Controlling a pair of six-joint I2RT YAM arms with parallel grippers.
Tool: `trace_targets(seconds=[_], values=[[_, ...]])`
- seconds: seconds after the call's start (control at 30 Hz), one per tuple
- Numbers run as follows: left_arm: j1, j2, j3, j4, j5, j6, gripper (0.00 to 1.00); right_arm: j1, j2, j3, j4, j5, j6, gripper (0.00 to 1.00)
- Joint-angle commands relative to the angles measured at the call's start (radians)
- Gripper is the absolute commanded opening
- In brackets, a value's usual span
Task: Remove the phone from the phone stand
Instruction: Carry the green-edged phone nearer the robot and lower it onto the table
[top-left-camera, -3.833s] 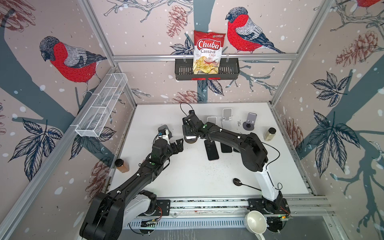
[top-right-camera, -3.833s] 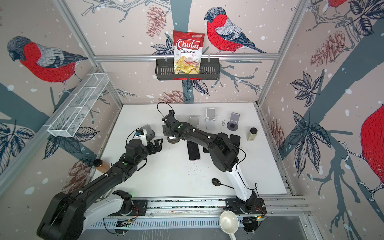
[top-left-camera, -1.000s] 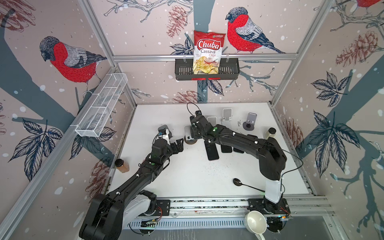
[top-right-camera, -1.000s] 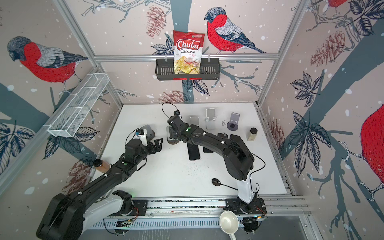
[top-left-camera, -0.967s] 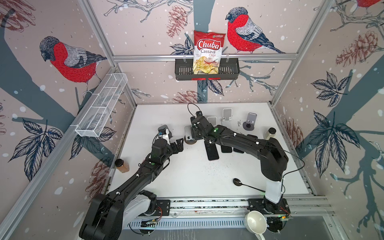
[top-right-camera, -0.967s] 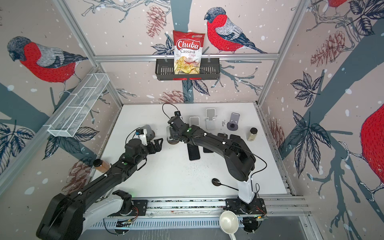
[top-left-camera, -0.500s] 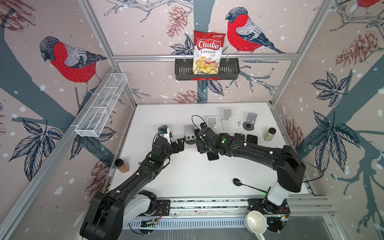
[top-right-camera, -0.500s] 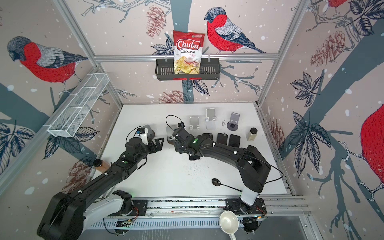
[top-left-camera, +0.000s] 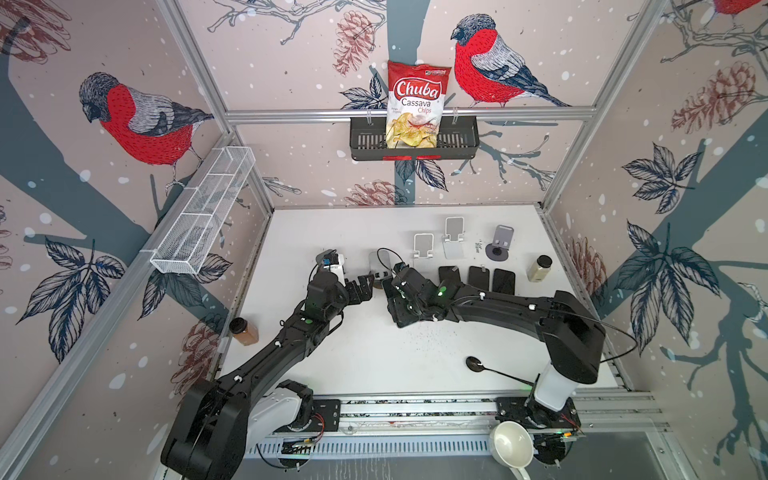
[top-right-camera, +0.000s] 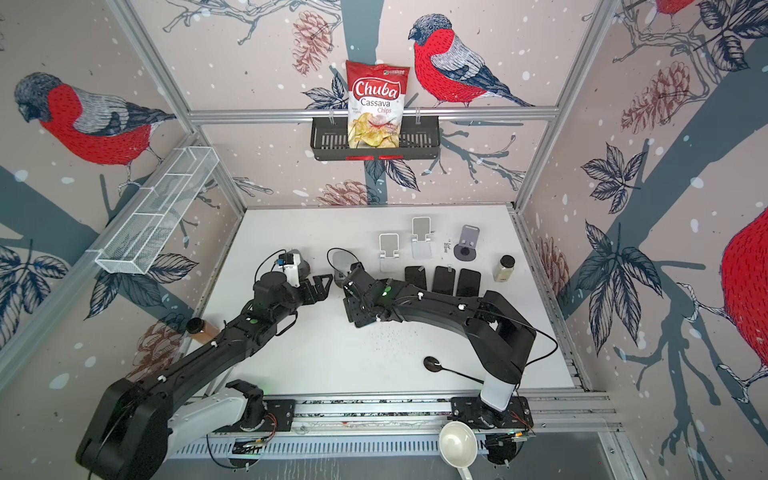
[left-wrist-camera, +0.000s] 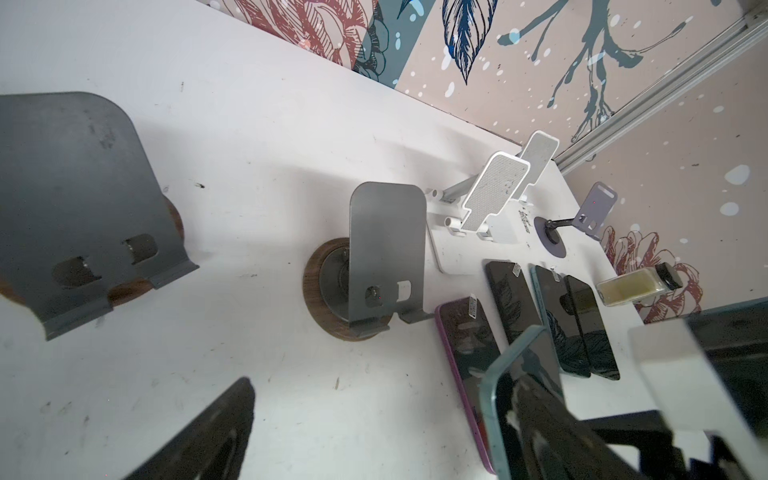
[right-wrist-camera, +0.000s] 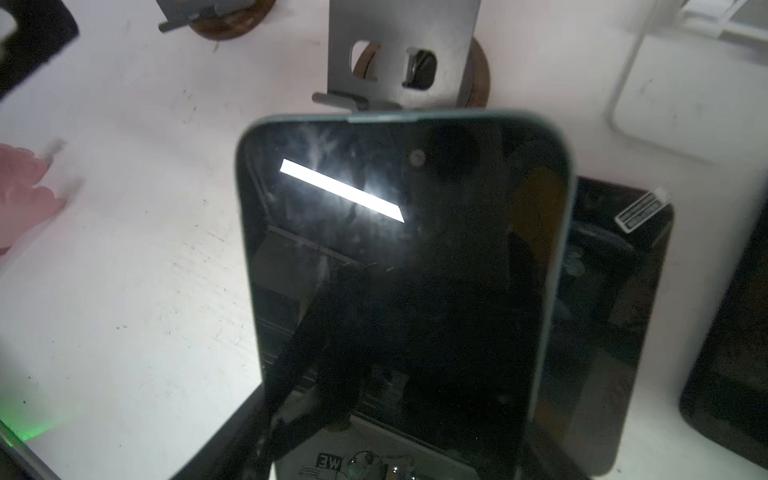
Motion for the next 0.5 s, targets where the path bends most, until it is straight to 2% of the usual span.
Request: trace_targets(seconds=[0.0,0.47], values=[[-0.006,0.008,0.014,0.032,0.016,0.001,0.96,0.004,0.011,-0.004,0.028,-0.037,0.007,0.71],[-0.046,0.04,0.03,0.034,-0.015,0.006,0.96,0.002,0.105,0.0,0.011,-0.074,0.01,0.71]])
